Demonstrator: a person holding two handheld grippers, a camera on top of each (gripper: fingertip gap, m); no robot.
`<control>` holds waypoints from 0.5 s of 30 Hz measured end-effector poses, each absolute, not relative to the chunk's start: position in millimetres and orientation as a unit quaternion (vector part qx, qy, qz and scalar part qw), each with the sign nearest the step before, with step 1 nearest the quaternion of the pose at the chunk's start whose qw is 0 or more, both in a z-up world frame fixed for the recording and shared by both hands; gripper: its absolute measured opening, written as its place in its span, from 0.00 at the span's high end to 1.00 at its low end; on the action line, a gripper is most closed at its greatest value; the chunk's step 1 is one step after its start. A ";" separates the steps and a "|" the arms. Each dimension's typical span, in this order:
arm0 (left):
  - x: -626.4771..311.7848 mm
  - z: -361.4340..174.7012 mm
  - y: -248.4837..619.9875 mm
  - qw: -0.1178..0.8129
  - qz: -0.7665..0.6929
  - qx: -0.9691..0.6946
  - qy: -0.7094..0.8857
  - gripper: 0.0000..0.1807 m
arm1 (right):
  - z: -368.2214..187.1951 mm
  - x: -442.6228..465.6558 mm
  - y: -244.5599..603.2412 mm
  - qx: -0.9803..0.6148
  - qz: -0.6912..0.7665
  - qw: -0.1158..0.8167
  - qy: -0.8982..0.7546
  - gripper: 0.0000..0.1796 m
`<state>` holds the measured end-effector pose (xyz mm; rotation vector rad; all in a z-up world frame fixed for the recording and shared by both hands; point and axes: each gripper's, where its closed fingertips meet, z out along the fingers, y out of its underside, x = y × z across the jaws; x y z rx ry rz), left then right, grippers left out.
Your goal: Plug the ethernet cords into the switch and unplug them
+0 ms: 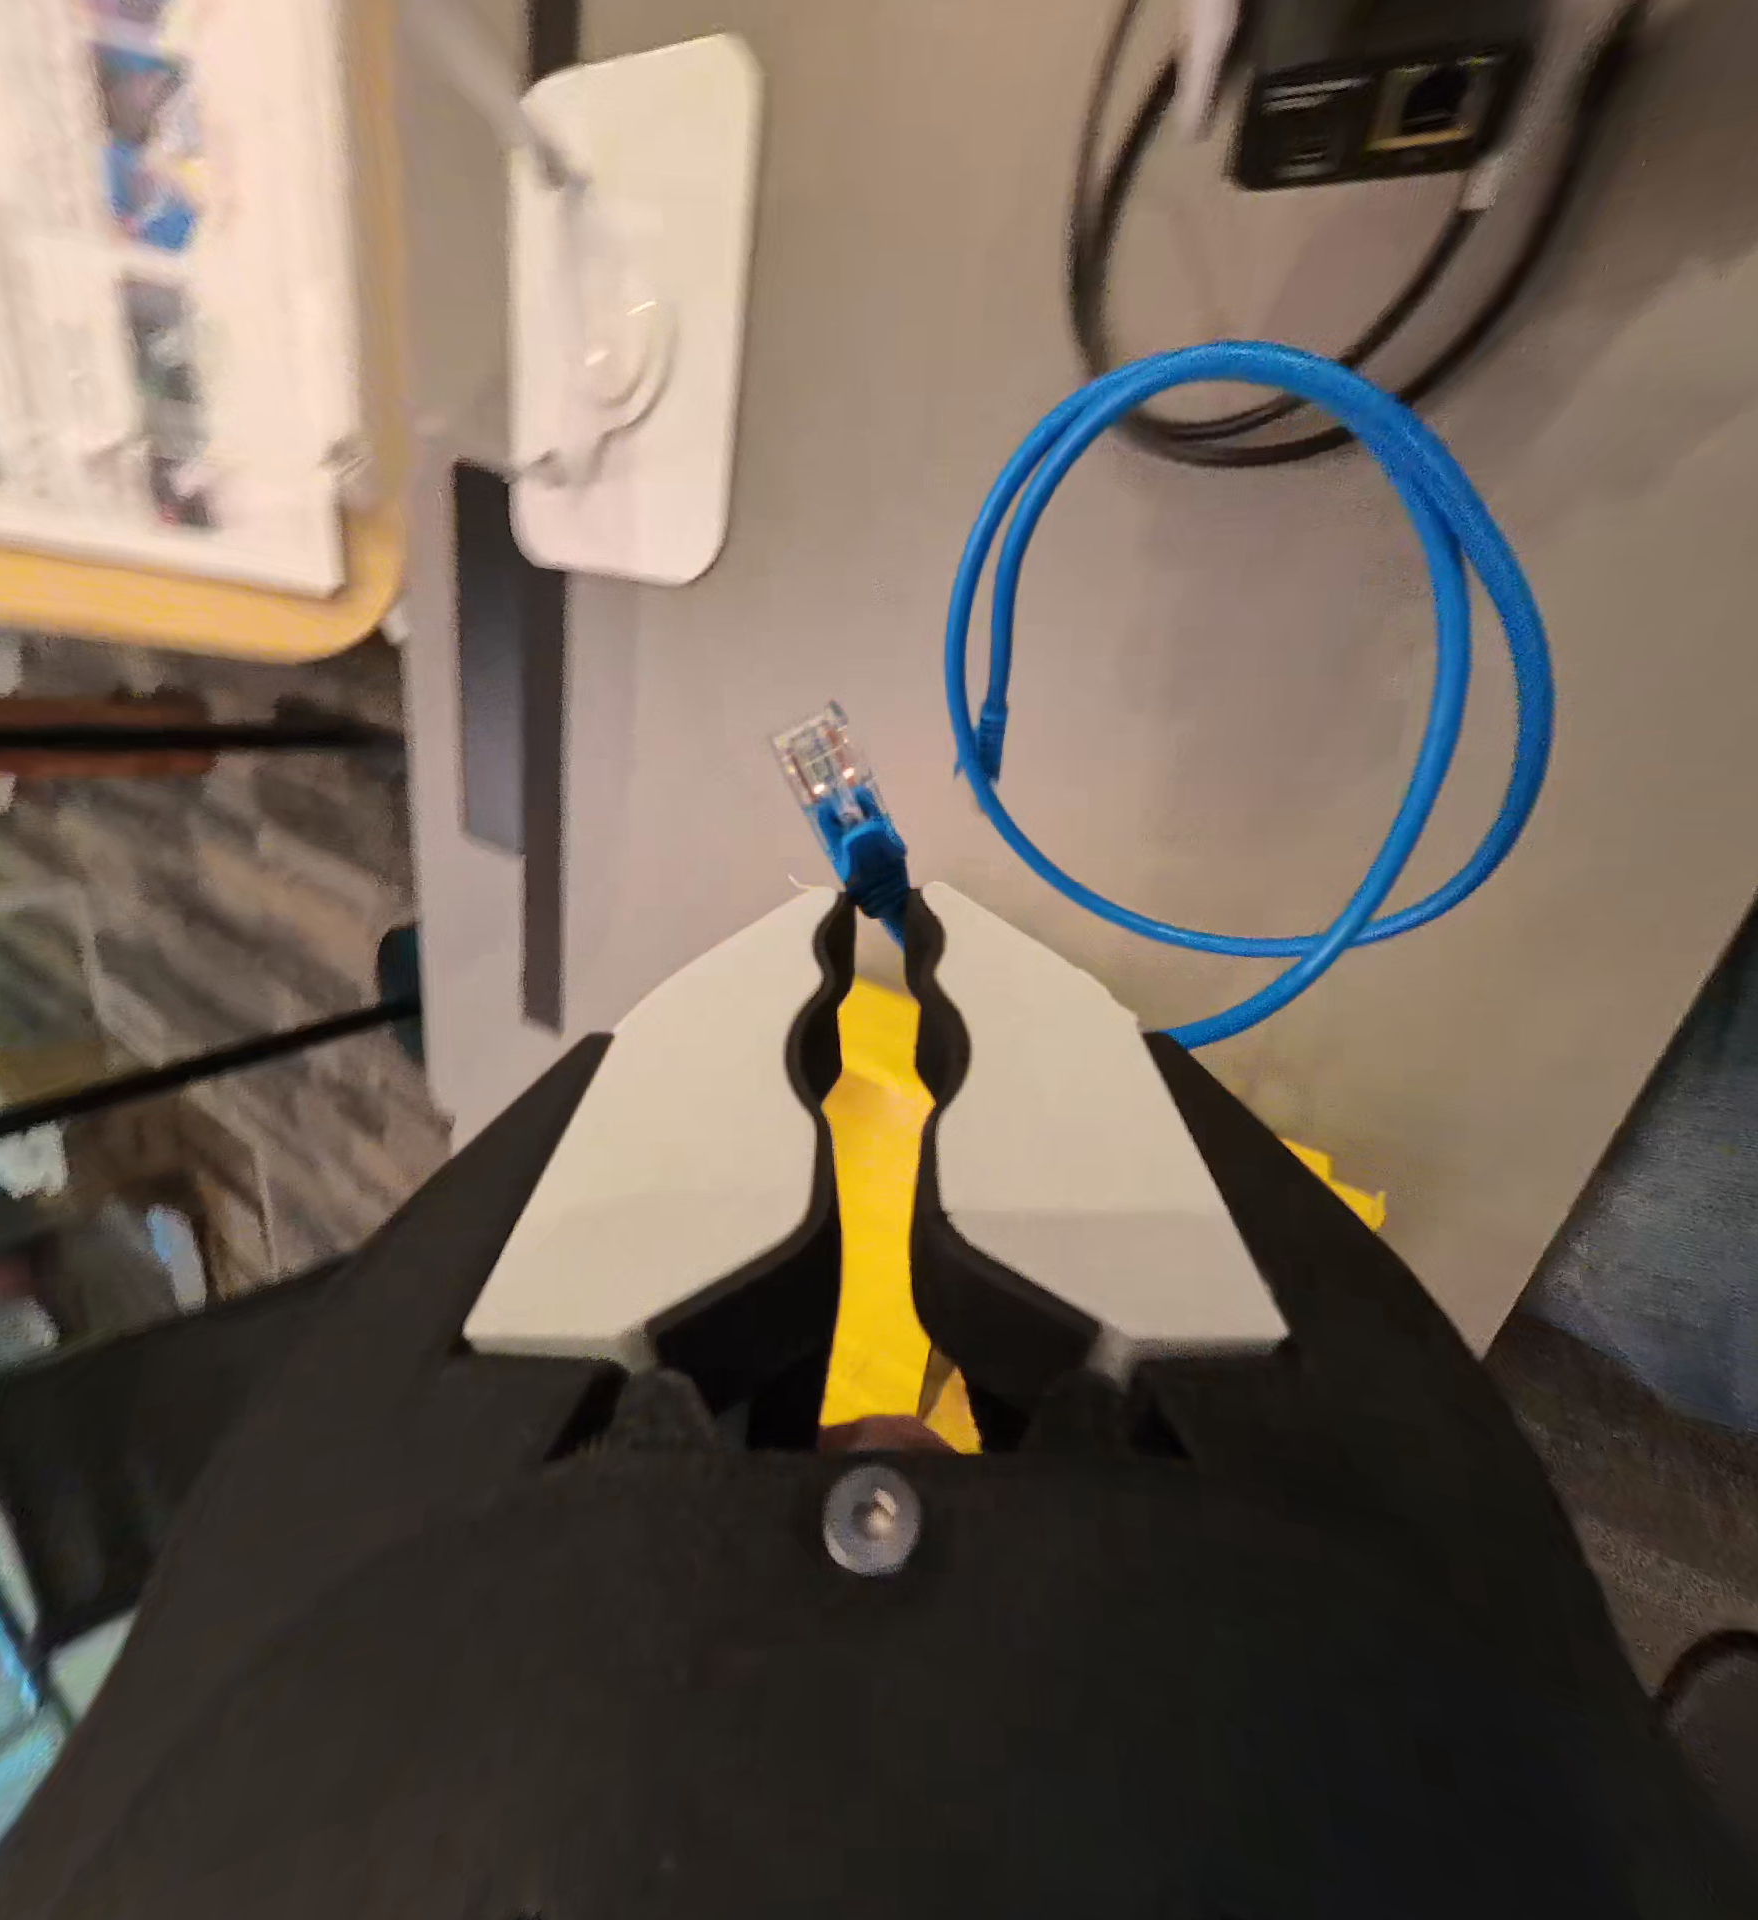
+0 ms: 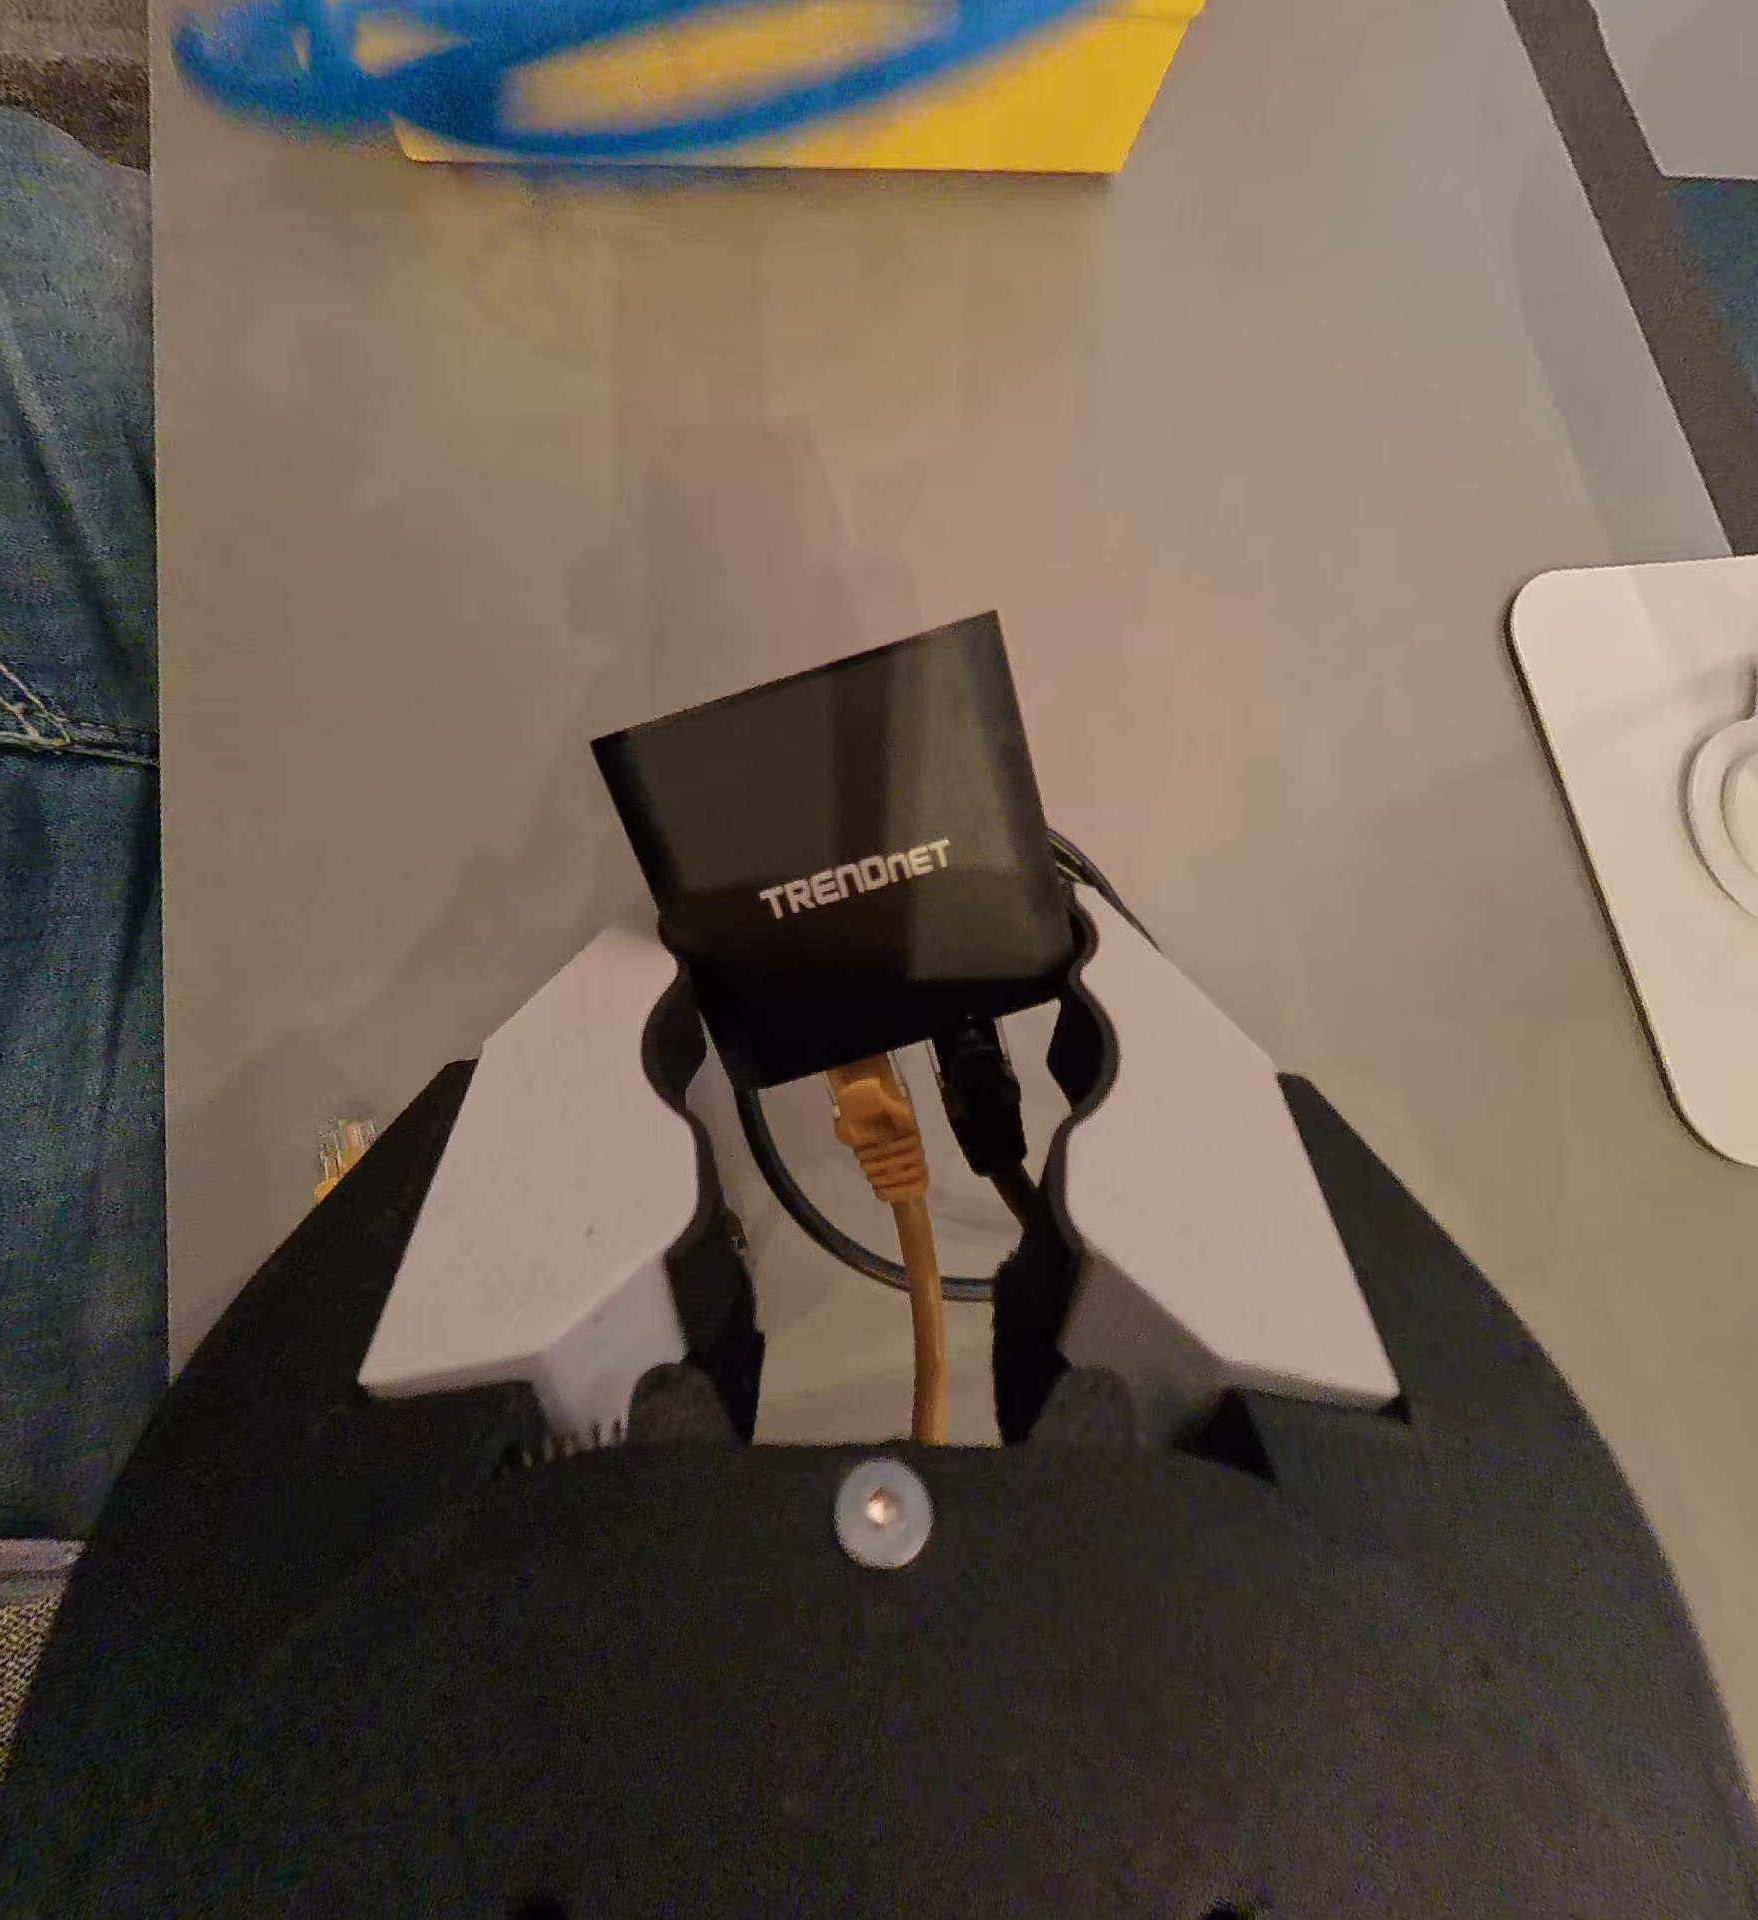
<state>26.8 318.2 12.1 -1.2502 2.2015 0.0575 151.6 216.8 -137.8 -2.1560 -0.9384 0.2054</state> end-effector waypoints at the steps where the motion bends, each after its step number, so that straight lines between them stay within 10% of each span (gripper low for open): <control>1: 32.4 -4.8 311.5 0.281 0.013 -0.461 0.842 0.95 | -138.6 153.0 215.8 -0.845 0.080 0.381 -0.366 0.63; 15: 66.7 -168.0 277.3 0.207 -0.065 -0.494 0.842 0.95 | -152.9 150.2 214.0 -0.853 0.079 0.360 -0.369 0.64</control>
